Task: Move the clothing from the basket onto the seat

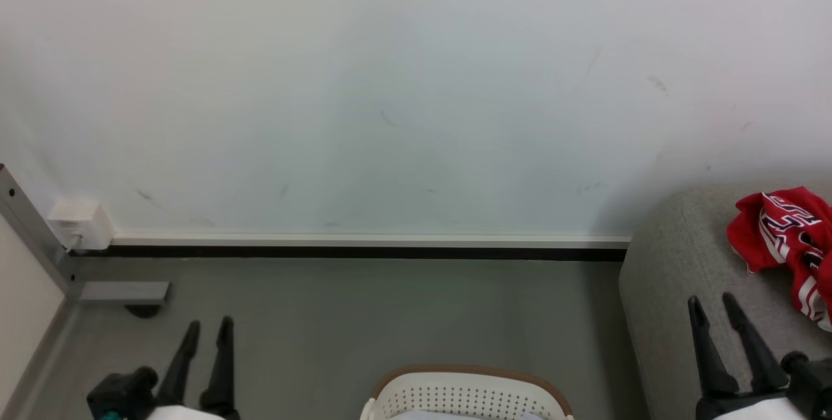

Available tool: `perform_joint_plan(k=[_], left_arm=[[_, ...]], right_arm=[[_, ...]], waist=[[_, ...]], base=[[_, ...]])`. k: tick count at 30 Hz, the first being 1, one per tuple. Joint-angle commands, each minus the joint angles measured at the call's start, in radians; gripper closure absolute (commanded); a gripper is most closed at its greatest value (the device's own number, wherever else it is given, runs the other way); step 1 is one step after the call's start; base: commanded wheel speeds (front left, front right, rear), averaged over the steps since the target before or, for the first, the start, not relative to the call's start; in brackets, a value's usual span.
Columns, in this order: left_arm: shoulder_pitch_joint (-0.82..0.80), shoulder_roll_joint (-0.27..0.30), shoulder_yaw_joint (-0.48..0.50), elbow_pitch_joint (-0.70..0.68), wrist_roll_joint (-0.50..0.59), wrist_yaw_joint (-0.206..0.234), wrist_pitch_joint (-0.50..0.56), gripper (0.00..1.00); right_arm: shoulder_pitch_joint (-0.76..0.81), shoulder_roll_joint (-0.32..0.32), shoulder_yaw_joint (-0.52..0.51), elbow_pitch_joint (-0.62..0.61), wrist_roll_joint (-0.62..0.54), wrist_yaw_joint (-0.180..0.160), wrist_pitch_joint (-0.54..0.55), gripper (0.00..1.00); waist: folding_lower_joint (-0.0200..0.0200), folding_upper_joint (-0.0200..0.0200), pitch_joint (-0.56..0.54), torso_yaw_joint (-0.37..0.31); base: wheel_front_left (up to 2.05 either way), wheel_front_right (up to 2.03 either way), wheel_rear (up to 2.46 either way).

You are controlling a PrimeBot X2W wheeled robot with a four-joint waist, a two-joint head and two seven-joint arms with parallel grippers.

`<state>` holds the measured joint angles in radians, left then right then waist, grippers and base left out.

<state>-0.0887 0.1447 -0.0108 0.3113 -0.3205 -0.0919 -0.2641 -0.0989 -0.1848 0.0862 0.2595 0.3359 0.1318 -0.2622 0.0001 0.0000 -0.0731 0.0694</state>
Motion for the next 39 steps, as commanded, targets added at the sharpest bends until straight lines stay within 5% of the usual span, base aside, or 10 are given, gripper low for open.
perform_joint_plan(k=[1,39], left_arm=[[0.003,-0.002,0.001,0.007,-0.003,0.0,0.002,1.0],[-0.007,-0.044,0.055,-0.022,-0.566,-0.018,0.166,1.0]], right_arm=[[0.004,0.003,0.0,0.006,0.002,0.0,0.001,1.0],[-0.001,0.061,-0.087,-0.001,0.557,0.0,0.166,1.0]], waist=[[0.0,0.0,0.0,0.0],[0.0,0.0,0.023,-0.021]], base=[[0.0,0.0,0.0],[0.0,0.0,0.0]])
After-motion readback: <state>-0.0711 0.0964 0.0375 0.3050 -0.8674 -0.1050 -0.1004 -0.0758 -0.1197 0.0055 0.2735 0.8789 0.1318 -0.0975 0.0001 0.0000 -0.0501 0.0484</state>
